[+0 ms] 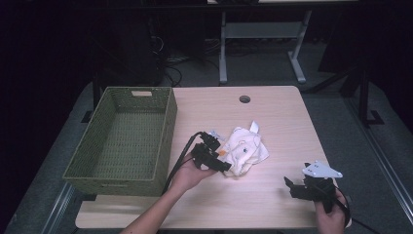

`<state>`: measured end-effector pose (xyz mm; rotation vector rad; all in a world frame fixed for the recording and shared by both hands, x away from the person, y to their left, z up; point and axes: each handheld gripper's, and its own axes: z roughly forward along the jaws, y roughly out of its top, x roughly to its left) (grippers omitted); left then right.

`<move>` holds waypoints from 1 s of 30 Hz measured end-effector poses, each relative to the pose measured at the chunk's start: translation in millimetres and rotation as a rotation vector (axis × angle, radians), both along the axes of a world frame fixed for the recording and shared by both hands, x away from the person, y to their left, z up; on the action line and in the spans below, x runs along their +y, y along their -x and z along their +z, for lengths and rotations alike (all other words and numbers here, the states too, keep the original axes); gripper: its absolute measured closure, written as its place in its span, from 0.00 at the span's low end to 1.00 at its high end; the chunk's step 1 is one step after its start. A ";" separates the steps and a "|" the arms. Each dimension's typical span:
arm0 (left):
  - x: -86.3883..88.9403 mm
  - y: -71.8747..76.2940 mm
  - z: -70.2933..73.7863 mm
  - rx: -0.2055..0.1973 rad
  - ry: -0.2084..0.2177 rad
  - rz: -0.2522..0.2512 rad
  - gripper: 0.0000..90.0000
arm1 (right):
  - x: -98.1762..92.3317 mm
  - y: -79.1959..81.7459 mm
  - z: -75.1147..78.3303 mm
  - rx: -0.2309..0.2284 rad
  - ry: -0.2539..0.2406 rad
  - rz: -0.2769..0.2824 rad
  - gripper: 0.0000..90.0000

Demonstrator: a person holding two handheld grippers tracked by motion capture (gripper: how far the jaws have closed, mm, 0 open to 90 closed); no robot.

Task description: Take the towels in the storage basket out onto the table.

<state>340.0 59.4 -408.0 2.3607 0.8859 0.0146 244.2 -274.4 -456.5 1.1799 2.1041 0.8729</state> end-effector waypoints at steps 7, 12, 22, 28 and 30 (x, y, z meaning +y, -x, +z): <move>6.6 10.5 -4.4 -0.014 -0.001 -0.005 0.37 | -1.7 0.2 -0.1 -0.001 0.000 0.000 0.15; 11.9 20.0 -8.6 -0.040 0.009 0.001 0.37 | -3.0 0.5 -0.3 -0.003 0.001 0.000 0.15; 22.5 34.4 -16.9 -0.033 0.019 -0.006 0.37 | -4.2 0.9 -1.2 0.002 0.003 -0.001 0.15; 28.3 43.6 -19.4 -0.054 0.014 0.003 0.37 | -4.0 0.6 -2.0 0.005 0.006 -0.003 0.15; 29.7 46.8 -20.0 -0.061 0.006 -0.003 0.37 | -3.7 0.4 -2.4 0.006 0.009 -0.002 0.15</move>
